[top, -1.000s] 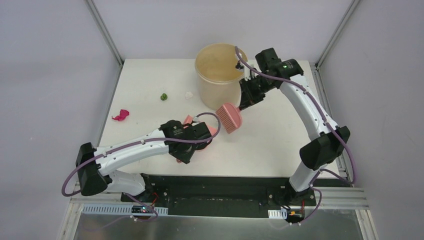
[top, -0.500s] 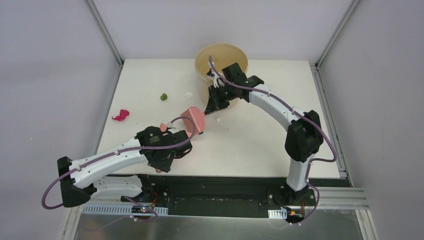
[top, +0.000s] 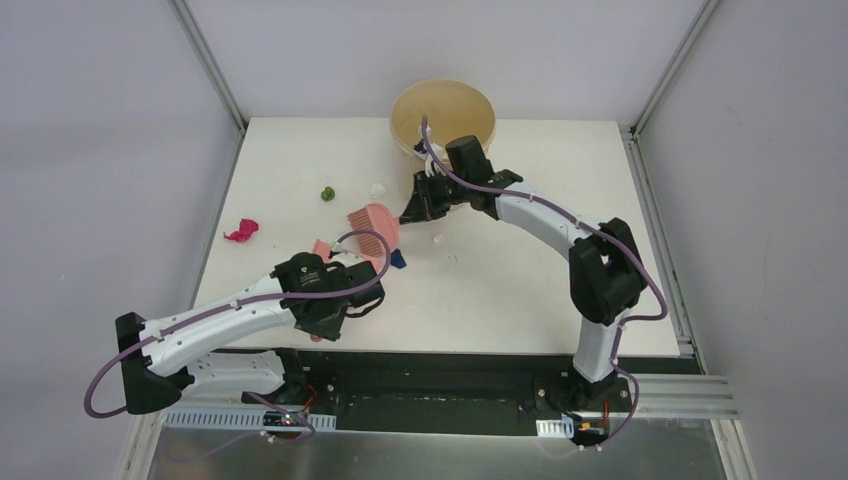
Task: Sweep away the paper scraps from the table
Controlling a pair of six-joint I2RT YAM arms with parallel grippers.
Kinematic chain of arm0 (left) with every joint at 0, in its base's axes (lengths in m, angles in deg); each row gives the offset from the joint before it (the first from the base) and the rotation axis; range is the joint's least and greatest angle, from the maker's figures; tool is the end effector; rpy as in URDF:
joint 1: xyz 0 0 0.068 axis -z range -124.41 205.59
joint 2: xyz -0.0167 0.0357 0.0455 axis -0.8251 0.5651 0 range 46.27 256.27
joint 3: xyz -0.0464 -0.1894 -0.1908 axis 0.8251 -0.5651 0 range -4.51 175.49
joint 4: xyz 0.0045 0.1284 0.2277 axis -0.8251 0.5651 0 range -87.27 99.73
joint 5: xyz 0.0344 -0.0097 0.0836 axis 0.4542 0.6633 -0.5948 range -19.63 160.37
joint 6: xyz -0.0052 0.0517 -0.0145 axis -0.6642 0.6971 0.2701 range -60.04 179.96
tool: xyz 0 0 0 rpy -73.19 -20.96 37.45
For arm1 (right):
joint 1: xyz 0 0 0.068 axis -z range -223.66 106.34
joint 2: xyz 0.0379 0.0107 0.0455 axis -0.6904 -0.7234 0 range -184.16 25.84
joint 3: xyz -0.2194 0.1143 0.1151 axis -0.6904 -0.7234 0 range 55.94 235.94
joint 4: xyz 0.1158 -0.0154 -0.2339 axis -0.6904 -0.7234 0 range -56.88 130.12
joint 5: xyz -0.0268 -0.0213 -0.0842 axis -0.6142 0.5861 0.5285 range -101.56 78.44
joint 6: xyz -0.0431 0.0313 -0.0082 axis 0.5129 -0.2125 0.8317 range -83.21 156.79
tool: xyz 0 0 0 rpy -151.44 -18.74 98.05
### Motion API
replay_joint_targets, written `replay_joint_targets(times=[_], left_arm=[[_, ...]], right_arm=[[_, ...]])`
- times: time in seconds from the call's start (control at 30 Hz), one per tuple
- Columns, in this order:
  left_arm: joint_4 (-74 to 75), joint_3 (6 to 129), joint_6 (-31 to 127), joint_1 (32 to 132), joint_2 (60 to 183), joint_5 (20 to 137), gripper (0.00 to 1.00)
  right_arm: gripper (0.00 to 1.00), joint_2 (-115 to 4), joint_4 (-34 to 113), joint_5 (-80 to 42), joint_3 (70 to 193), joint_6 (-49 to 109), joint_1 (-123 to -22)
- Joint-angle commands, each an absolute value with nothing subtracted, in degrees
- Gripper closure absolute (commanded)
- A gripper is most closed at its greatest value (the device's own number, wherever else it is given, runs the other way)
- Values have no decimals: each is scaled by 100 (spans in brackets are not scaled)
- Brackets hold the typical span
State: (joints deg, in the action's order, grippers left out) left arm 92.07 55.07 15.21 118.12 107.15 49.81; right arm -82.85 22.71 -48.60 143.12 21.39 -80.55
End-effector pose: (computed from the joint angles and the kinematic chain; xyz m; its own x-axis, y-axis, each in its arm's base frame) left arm 0.0742 -0.1153 0.2912 -0.9137 0.3285 -0.2392 0.2665 0.9288 0.2574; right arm 0.3344 0.2778 0.2653 -0.7113 -0.2687 -0.6495 -0.6898 0.4445 0.5715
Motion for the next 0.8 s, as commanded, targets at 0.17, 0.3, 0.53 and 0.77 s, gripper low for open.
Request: replay_joint_targets(times=[0.17, 0.3, 0.53, 0.77], left_arm=[[9580, 5676, 1595, 11796, 10839, 4839, 100], [9427, 5746, 1754, 11805, 11018, 4850, 100], [9199, 6113, 2114, 11871, 11640, 4882, 100], [8964, 6015, 2097, 11889, 11339, 5077, 100]], right_arm=[[100, -7237, 1751, -4965, 13134, 1884, -7743], [100, -6848, 1124, -3916, 12904, 1656, -7372], [100, -5499, -314, -4019, 12738, 2858, -6758], [100, -4485, -244, -3771, 12757, 3980, -6779]])
